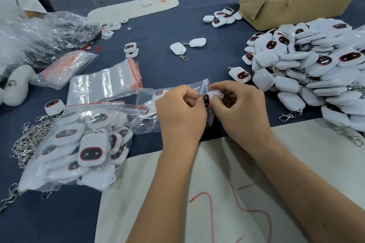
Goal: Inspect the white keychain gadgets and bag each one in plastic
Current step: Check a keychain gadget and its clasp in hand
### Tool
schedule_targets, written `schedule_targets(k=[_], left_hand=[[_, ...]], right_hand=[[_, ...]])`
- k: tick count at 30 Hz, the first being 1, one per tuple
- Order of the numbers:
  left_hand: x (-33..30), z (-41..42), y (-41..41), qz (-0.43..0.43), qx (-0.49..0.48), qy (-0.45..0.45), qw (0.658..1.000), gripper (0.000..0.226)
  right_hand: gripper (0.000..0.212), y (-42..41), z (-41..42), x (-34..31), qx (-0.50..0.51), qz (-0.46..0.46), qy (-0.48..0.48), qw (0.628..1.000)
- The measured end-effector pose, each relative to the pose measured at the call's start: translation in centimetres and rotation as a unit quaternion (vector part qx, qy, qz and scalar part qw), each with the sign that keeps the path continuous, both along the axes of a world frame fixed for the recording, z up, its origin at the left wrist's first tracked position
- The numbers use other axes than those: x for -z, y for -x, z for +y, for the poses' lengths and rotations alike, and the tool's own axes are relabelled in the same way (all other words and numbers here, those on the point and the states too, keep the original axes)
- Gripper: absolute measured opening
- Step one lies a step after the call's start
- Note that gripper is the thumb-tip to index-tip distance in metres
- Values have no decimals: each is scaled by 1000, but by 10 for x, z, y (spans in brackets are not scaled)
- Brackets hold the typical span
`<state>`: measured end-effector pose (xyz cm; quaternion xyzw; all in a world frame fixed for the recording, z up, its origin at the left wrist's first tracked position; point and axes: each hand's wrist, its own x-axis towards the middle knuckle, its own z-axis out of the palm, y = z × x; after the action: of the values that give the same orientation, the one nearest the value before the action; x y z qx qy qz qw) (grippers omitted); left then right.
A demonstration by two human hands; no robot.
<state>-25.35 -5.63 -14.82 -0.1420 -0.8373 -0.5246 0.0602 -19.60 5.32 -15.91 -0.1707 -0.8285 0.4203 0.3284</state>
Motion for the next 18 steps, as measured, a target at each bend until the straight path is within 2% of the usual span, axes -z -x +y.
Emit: schedule_targets(k=[5,8,10,14,18], left_hand=[[-2,2,-3,83,10,16,996,13],[-2,2,-4,137,7,17,990,9],[-2,1,-5,163,2,-2,987,7],[-4,-1,-4,181,1,-32,983,8],[-5,-1,-5,199,-5,-57,978,8]], right_hand=[[16,3,0,3,1,-34,9,999],[12,1,3,4,-3,5,30,1000],[4,0,4,2,-70,33,73,994],[35,-1,3,0,-235,-4,124,964],[55,-2,1,-7,-303,-53,166,937]])
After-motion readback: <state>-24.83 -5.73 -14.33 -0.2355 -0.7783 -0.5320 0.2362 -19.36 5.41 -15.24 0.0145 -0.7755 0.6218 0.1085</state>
